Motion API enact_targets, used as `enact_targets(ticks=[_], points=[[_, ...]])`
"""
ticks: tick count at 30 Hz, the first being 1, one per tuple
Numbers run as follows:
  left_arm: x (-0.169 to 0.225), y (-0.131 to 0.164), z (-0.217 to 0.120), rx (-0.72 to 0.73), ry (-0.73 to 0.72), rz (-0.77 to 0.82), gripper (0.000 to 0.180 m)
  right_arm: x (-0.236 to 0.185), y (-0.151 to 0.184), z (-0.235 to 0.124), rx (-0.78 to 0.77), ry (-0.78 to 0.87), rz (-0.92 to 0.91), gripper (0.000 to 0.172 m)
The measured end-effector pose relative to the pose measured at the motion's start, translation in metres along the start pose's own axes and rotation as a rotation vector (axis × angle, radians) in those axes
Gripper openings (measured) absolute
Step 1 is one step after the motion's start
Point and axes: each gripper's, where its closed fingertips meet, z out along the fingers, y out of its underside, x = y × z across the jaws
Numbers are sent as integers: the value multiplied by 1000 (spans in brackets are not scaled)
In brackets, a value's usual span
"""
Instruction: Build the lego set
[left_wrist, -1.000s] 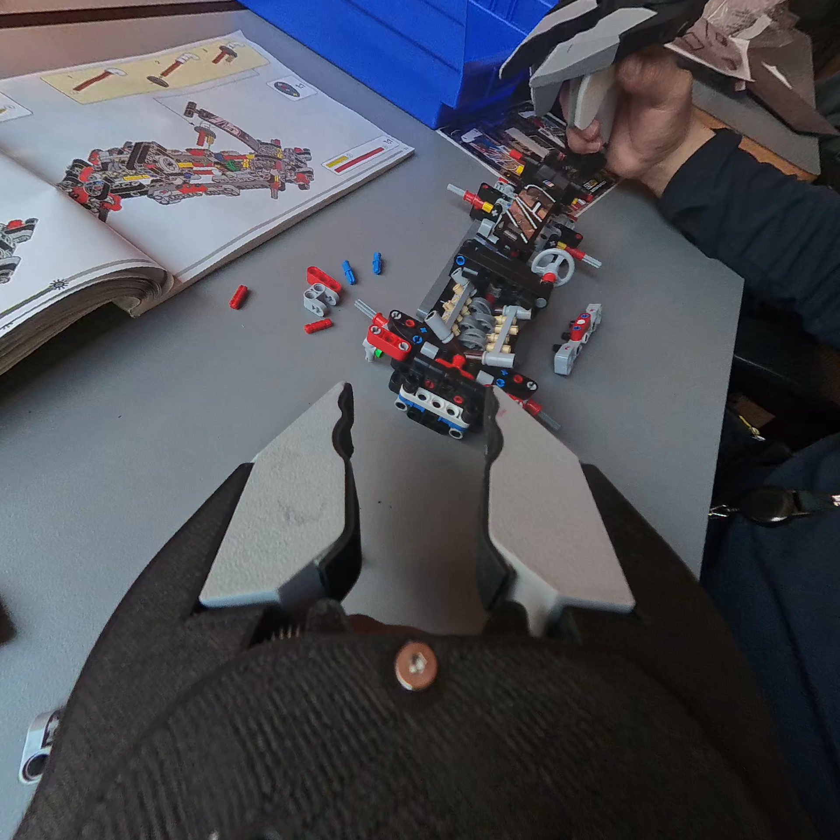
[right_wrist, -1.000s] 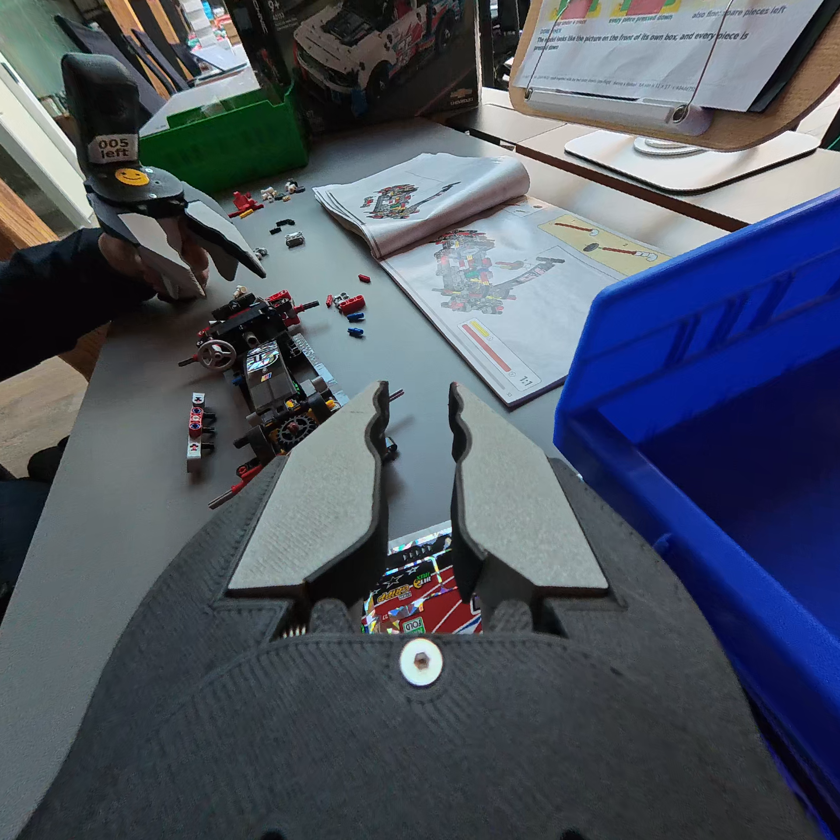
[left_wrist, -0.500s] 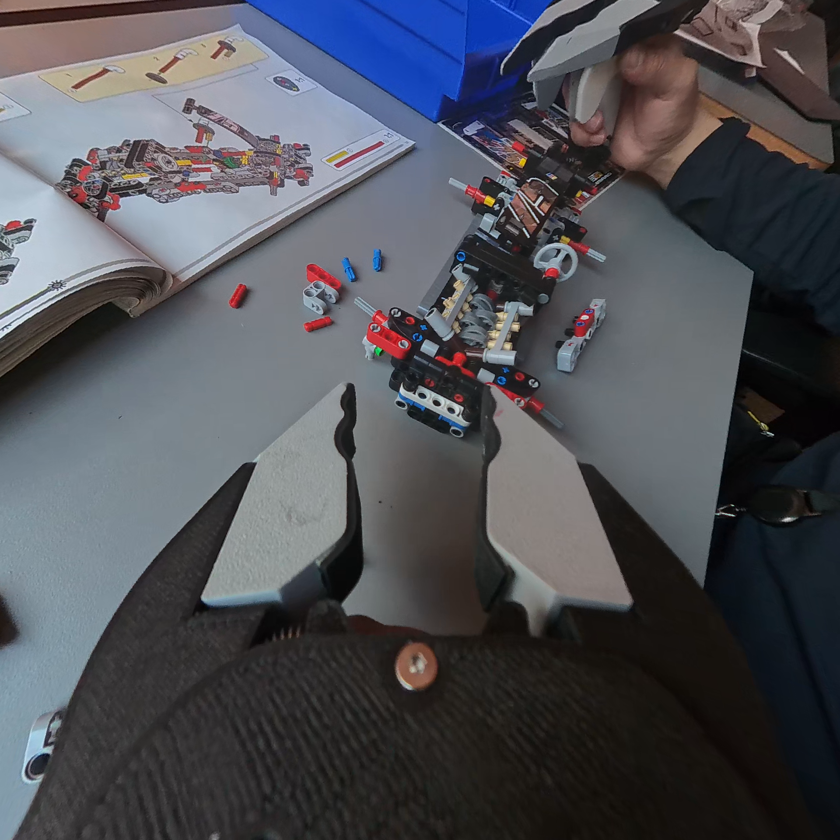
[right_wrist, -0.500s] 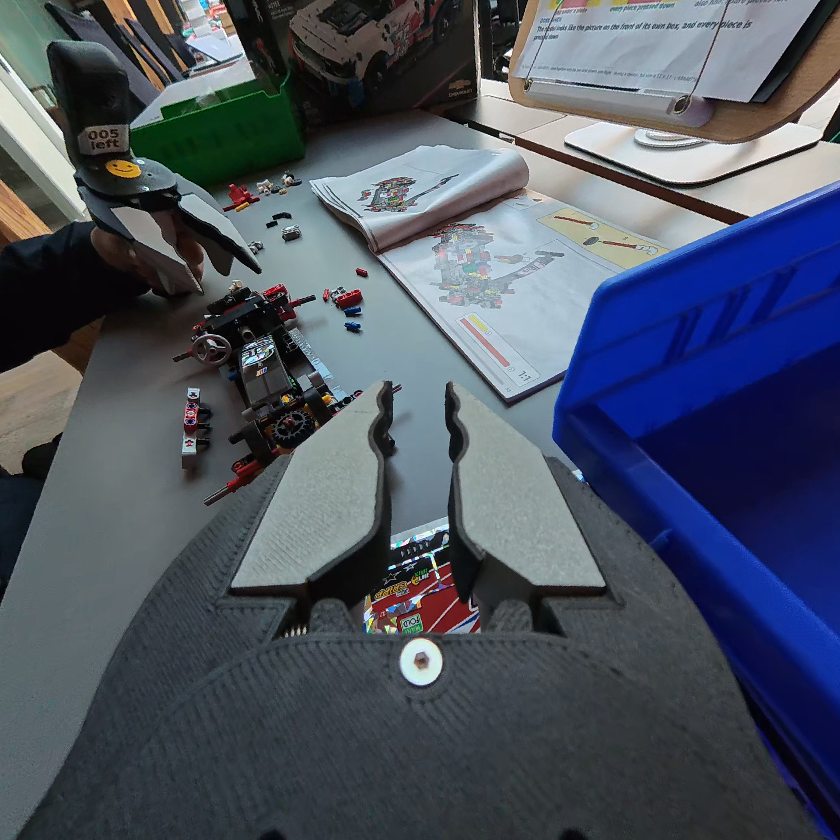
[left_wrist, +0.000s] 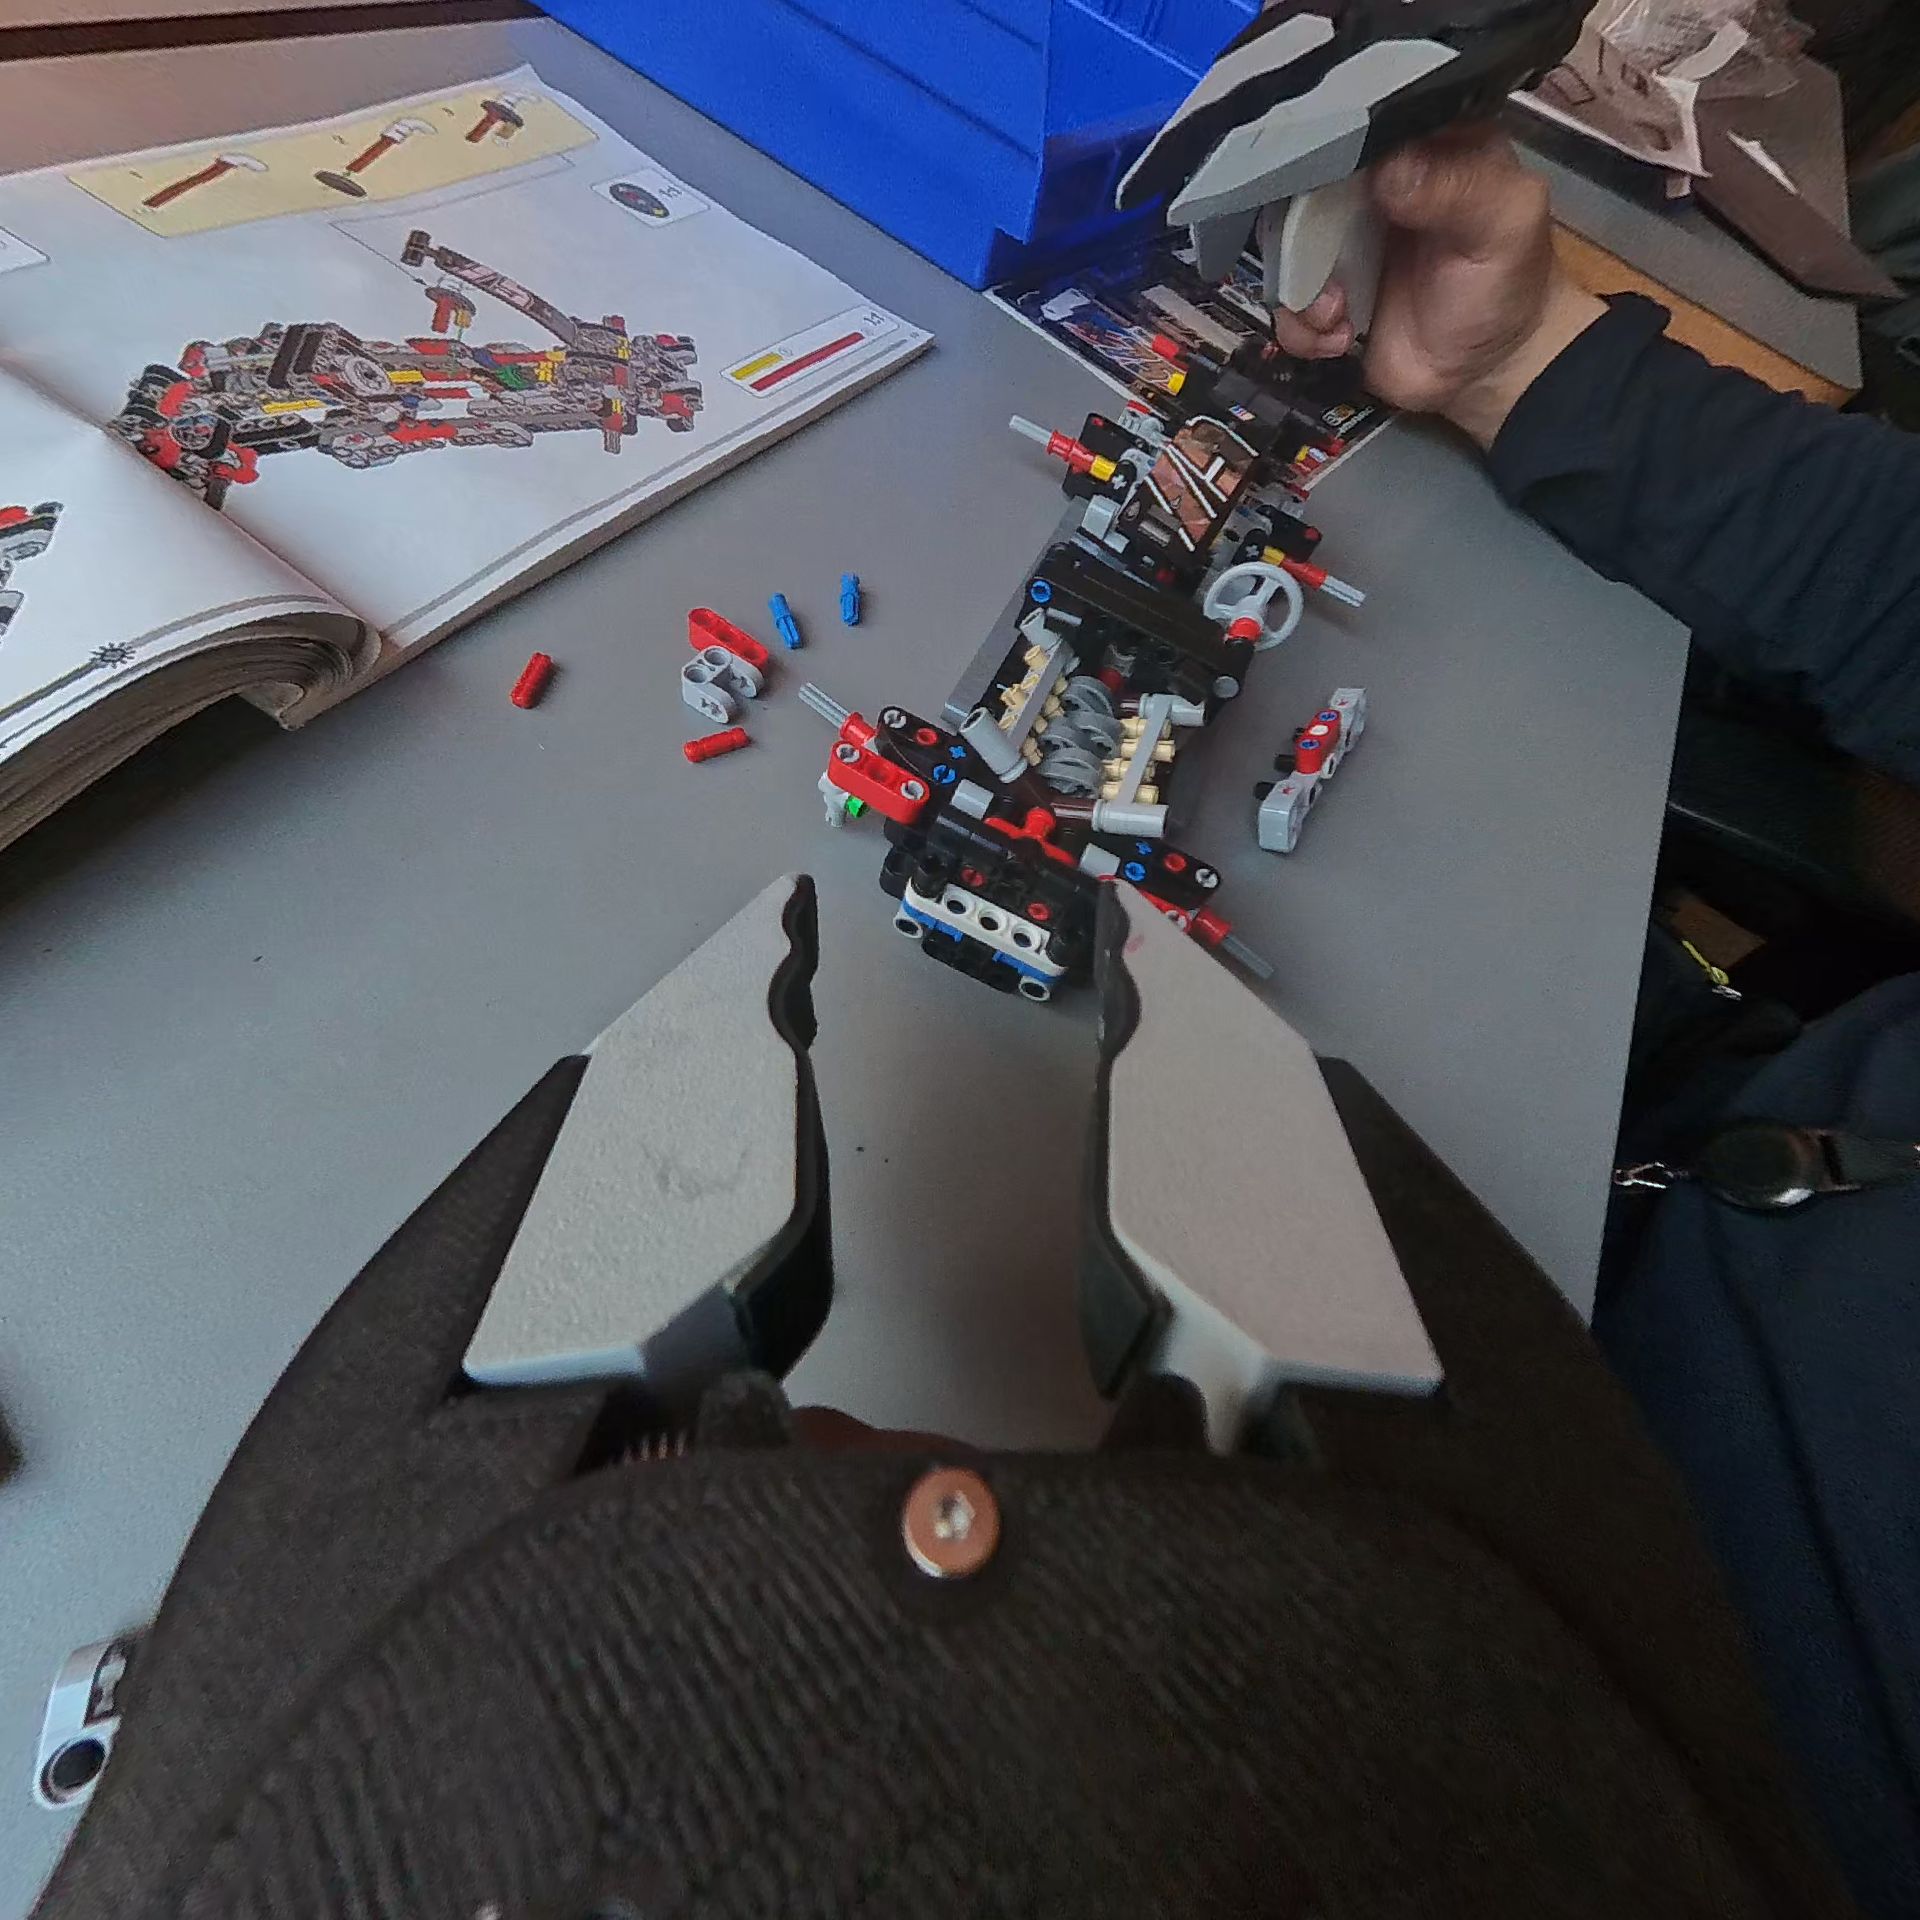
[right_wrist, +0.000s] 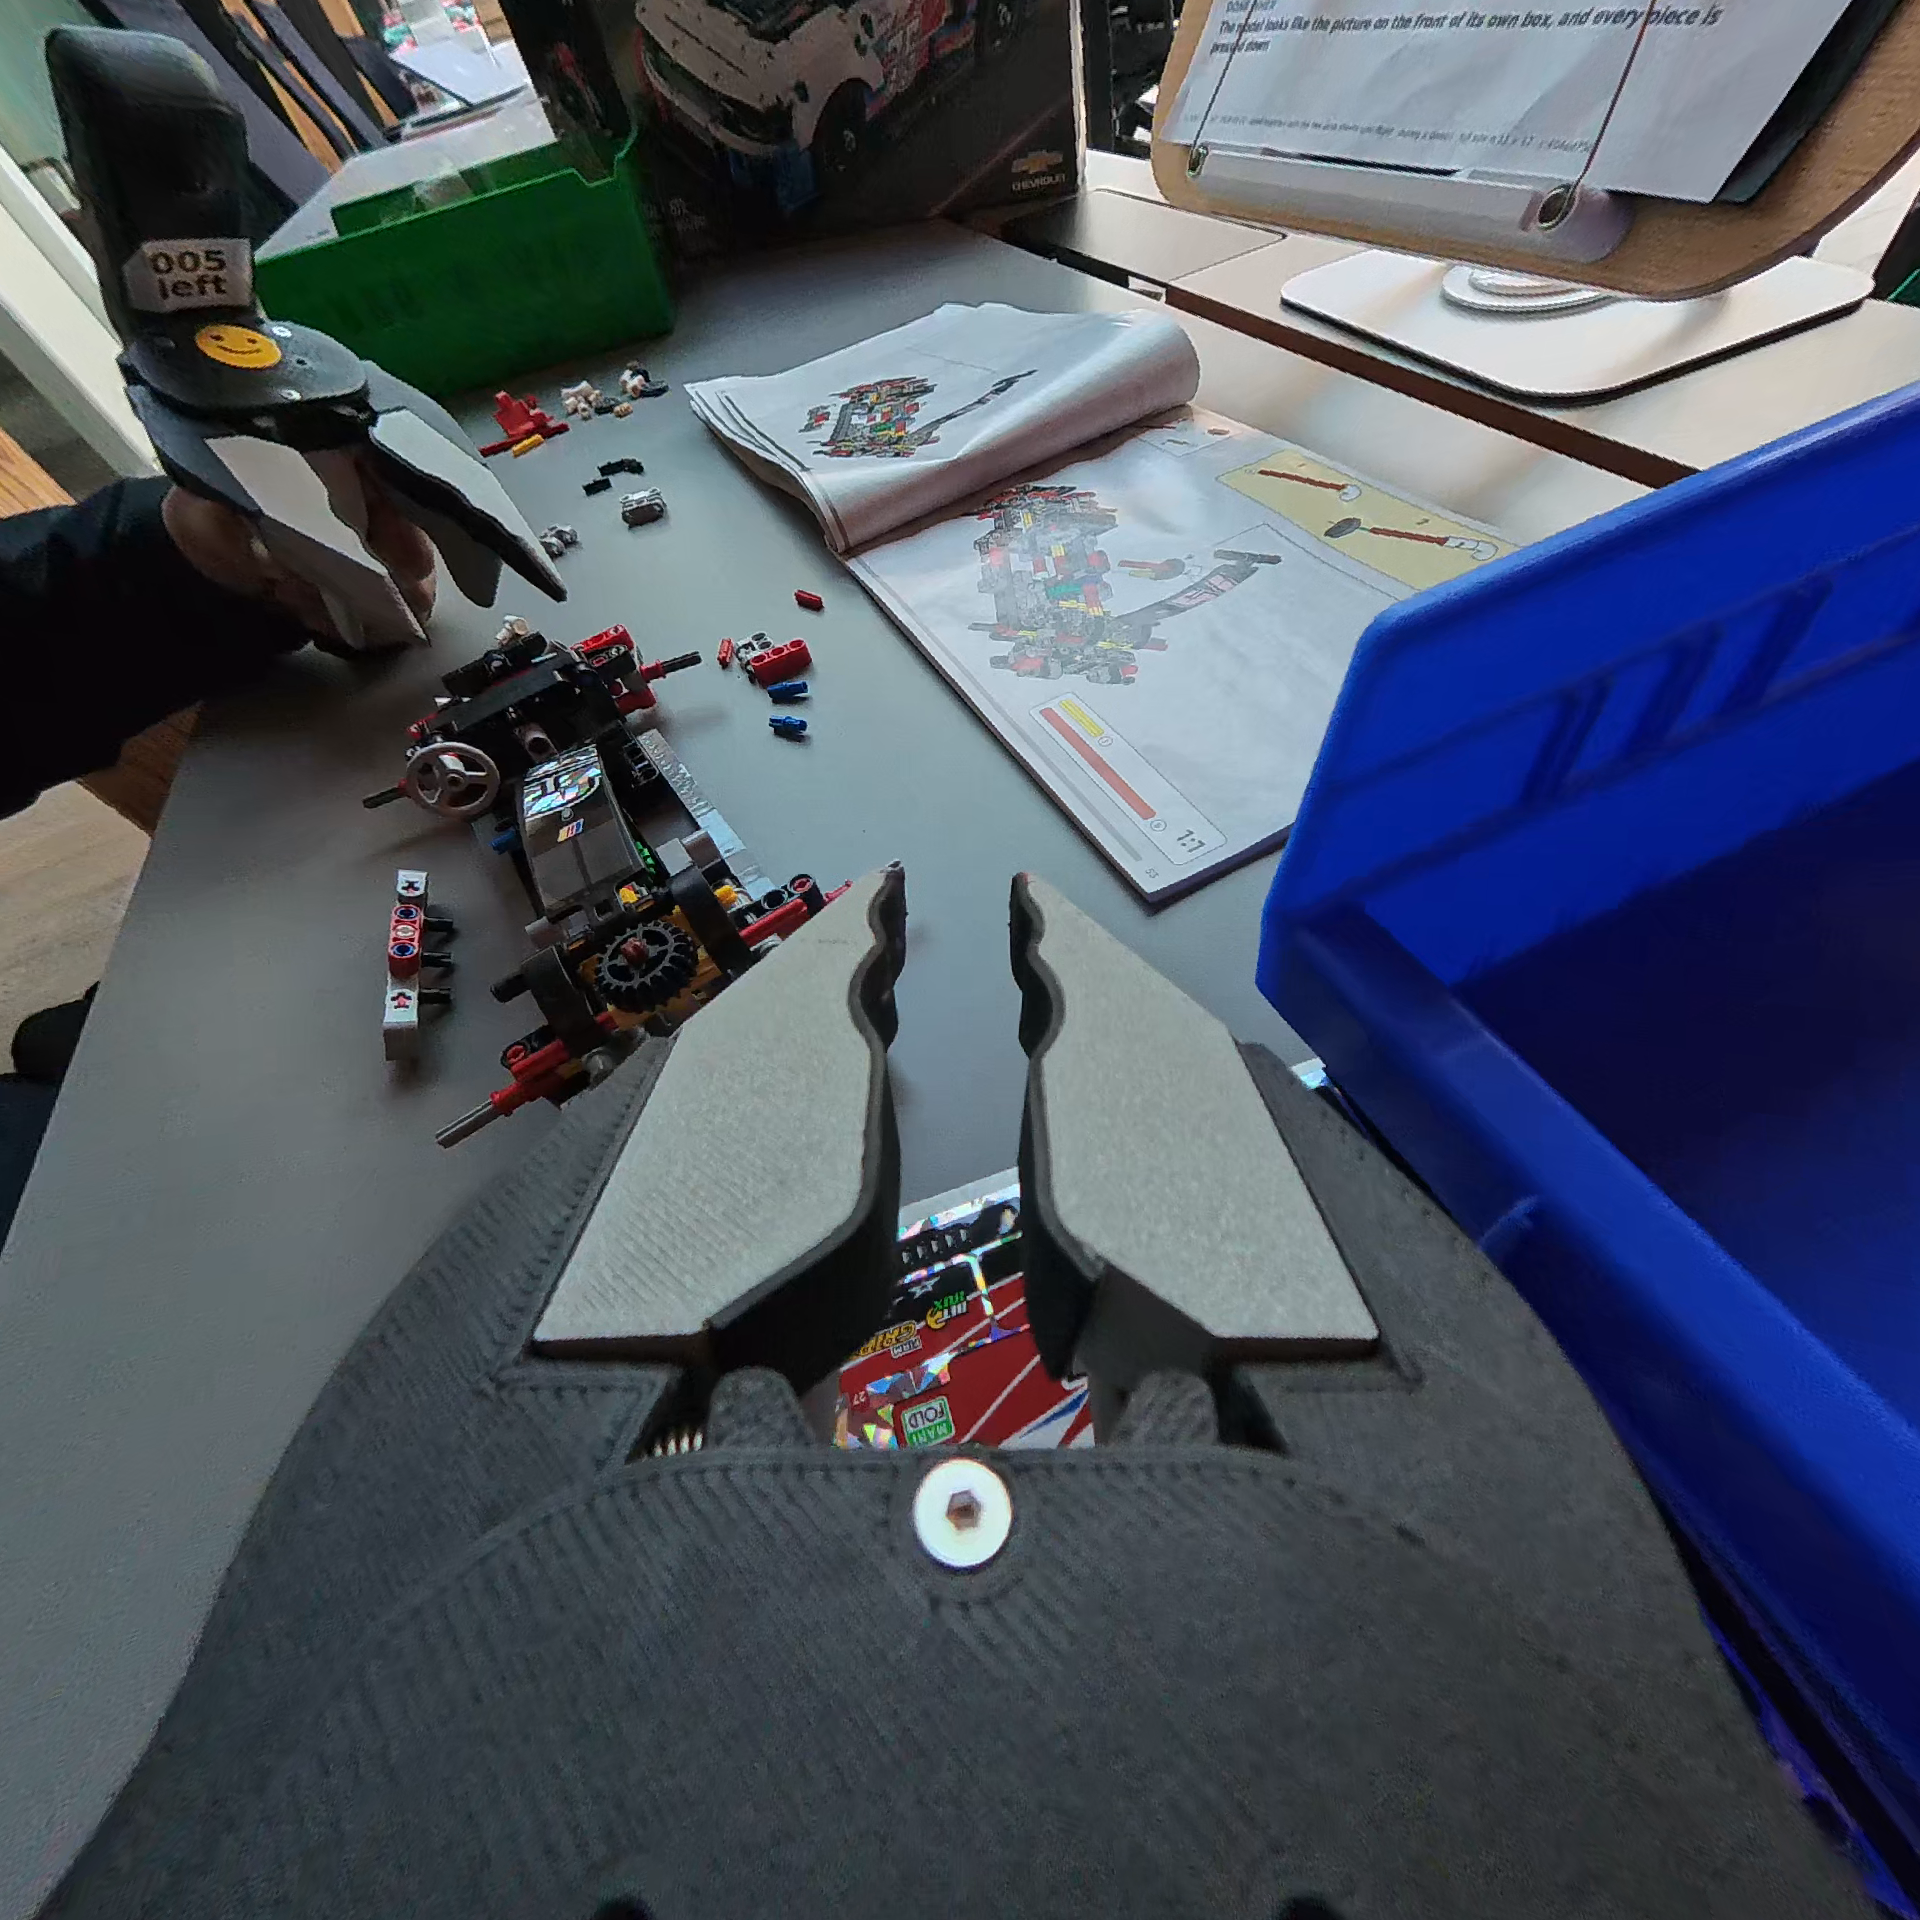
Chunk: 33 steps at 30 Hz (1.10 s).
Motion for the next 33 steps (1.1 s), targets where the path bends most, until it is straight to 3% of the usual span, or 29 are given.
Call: enact_targets(ticks=[8, 12, 17, 23, 28, 31, 33], points=[[1, 2, 1, -14, -1, 5, 51, -8, -5, -3, 18, -31, -28, 20], [1, 3, 2, -21, 5, 3, 51, -61, -32, -4, 51, -88, -216, 38], [3, 4, 3, -29, 18, 8, 51, -99, -14, 33, -192, -76, -455, 52], [6, 3, 2, -25, 44, 4, 51, -93, 24, 66, -491, -57, -620, 32], [6, 0, -1, 4, 68, -18, 50, -97, 7, 64, -333, -117, -605, 21], [6, -2, -2, 12, 84, -38, 50, -95, -3, 57, -244, -164, -505, 0], [6, -1, -2, 8, 93, -44, 50, -96, -9, 53, -198, -187, -473, 2]])
